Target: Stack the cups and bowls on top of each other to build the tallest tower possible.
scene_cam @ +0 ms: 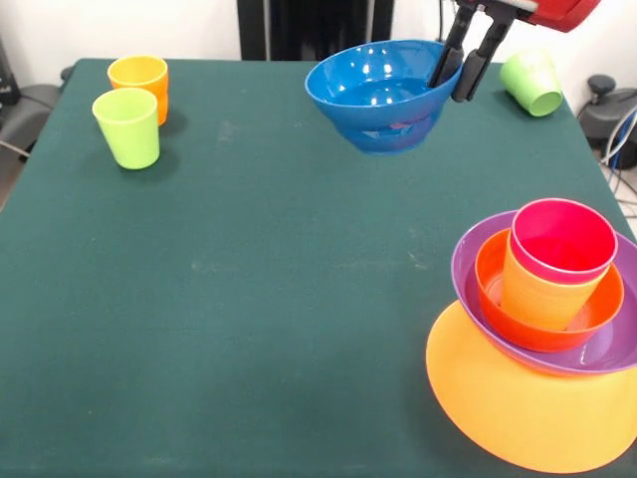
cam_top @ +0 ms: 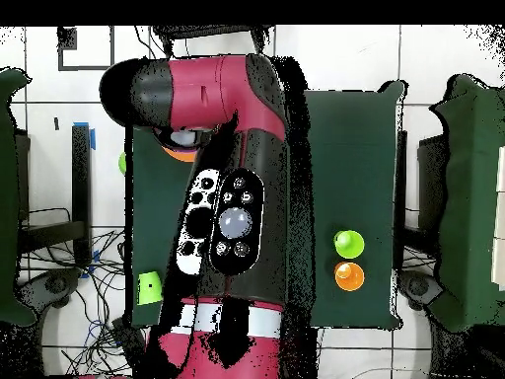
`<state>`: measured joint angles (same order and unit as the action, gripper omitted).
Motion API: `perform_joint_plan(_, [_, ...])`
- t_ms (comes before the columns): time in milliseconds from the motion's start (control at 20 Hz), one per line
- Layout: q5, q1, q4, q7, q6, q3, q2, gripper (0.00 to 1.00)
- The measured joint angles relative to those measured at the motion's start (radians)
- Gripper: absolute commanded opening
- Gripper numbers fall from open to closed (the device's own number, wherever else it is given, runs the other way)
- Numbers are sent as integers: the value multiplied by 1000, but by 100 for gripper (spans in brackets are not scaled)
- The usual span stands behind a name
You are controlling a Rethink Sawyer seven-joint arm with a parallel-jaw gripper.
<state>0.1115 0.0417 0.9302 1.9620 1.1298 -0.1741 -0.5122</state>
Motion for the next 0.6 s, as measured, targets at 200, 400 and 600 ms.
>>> perform_joint_plan(200, [1, -1, -7, 0, 10, -6, 0, 0])
perform_joint_plan(400, [3, -2, -85, 0, 70, -14, 26, 0])
perform_joint_plan(600, [3, 3, -230, 0, 168, -18, 96, 0])
